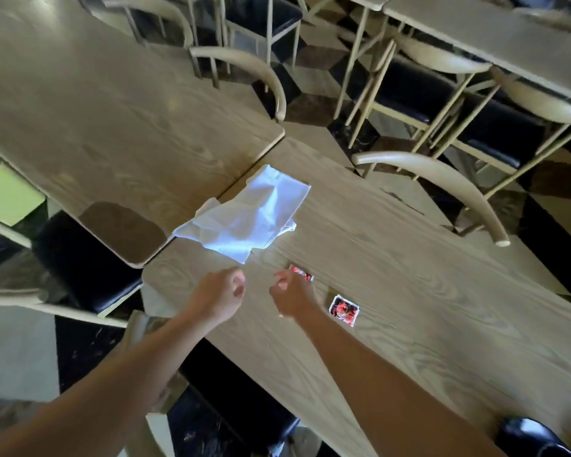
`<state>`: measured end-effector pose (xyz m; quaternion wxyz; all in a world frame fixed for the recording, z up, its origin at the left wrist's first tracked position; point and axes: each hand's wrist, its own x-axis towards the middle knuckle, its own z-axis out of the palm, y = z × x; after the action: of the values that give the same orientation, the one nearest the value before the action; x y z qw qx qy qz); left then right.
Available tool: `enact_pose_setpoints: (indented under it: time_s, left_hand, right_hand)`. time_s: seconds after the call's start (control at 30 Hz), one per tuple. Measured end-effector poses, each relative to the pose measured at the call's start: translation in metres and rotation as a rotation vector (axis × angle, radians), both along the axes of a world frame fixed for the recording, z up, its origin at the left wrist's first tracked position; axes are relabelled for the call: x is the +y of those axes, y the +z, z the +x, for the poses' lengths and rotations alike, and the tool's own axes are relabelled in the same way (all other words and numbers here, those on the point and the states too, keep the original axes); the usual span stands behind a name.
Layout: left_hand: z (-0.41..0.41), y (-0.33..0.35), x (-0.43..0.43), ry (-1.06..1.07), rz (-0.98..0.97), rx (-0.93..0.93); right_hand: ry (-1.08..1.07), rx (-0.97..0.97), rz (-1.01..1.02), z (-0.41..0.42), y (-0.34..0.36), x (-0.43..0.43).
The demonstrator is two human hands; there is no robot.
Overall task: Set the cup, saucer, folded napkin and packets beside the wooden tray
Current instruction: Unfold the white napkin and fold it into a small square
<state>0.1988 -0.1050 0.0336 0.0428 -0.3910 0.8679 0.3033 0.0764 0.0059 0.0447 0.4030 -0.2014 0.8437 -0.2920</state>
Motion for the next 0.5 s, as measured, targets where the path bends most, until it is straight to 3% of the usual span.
enact_pose_setpoints:
  time_s: [0.27, 0.5]
  left_hand:
    - [-0.036, -0.069, -0.028, 0.047, -0.146, 0.081]
    - [-0.050, -0.080, -0.031, 0.178, -0.184, 0.123]
  right_hand:
    - [-0.302, -0.291, -0.138, -0.024, -0.055, -0.053]
    - [-0.200, -0.161, -0.156, -0.017, -0.084, -0.058]
